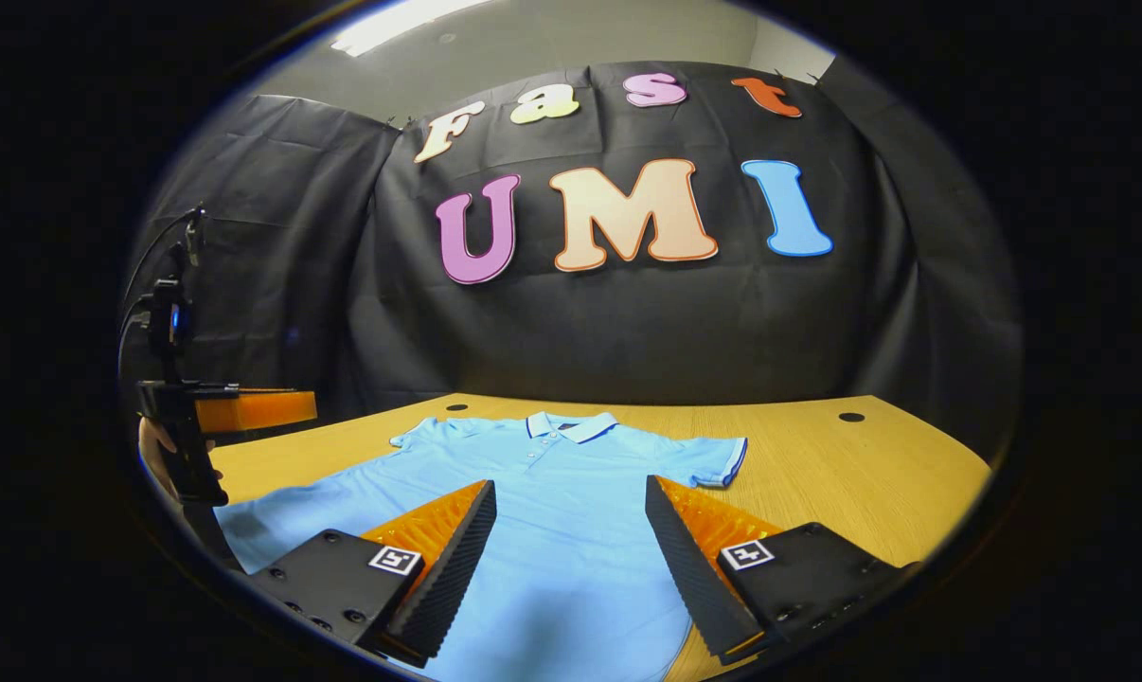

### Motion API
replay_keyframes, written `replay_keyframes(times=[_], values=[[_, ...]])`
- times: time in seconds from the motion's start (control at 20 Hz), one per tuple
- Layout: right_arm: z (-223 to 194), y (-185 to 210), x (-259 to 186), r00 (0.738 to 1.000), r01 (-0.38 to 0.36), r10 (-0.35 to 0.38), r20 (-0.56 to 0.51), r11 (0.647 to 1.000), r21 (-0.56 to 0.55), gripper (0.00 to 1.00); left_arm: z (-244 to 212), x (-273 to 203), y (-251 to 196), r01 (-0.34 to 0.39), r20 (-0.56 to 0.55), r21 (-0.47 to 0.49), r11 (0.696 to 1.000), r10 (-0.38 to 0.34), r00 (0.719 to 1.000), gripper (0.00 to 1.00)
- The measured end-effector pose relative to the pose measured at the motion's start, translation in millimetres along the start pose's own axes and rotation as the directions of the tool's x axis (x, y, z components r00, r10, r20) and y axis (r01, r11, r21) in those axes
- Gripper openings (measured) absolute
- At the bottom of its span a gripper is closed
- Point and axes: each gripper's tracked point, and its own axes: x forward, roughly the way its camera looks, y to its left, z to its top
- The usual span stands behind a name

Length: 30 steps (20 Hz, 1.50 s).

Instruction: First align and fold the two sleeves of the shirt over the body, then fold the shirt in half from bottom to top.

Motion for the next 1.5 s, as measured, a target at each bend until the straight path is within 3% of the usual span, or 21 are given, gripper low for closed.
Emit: replay_keyframes(times=[0.35, 0.6, 0.9, 1.0, 1.05, 1.1, 1.15, 1.25, 1.5], values=[[4, -23, 18, 0.997, 0.007, -0.003, -0.075, 0.999, 0.054, 0.99, 0, 0, 0, 0.018, -0.010, -0.011, 1.000, -0.018, 1.000, 0.95], [17, -70, 75, 0.982, 0.061, -0.063, -0.179, 0.998, -0.018, 0.97, 9, -3, 4, 0.025, 0.007, -0.012, 1.000, -0.025, 1.000, 0.95], [23, -110, 154, 0.953, 0.165, -0.132, -0.271, 0.981, 0.102, 0.98, 13, -4, 20, -0.003, 0.014, -0.014, 1.000, 0.003, 1.000, 0.95], [20, -134, 176, 0.937, 0.219, -0.177, -0.300, 0.969, 0.111, 0.94, 13, -3, 25, -0.009, 0.012, -0.023, 1.000, 0.009, 1.000, 0.95], [13, -148, 184, 0.923, 0.247, -0.207, -0.324, 0.965, 0.088, 0.97, 13, -3, 27, -0.012, 0.010, -0.026, 1.000, 0.012, 1.000, 0.95], [2, -163, 190, 0.903, 0.281, -0.243, -0.355, 0.958, 0.057, 0.93, 11, -2, 30, -0.019, 0.003, -0.028, 0.999, 0.019, 1.000, 0.95], [-8, -175, 195, 0.883, 0.304, -0.268, -0.385, 0.952, 0.037, 0.97, 10, -1, 33, -0.024, -0.001, -0.031, 0.999, 0.024, 1.000, 0.95], [-25, -187, 204, 0.854, 0.336, -0.290, -0.432, 0.941, 0.032, 0.94, 7, 0, 36, -0.029, -0.011, -0.033, 0.999, 0.029, 1.000, 0.95], [-54, -197, 216, 0.821, 0.363, -0.307, -0.481, 0.932, 0.025, 0.97, 5, 2, 38, -0.029, -0.017, -0.043, 0.999, 0.028, 0.999, 0.96]])
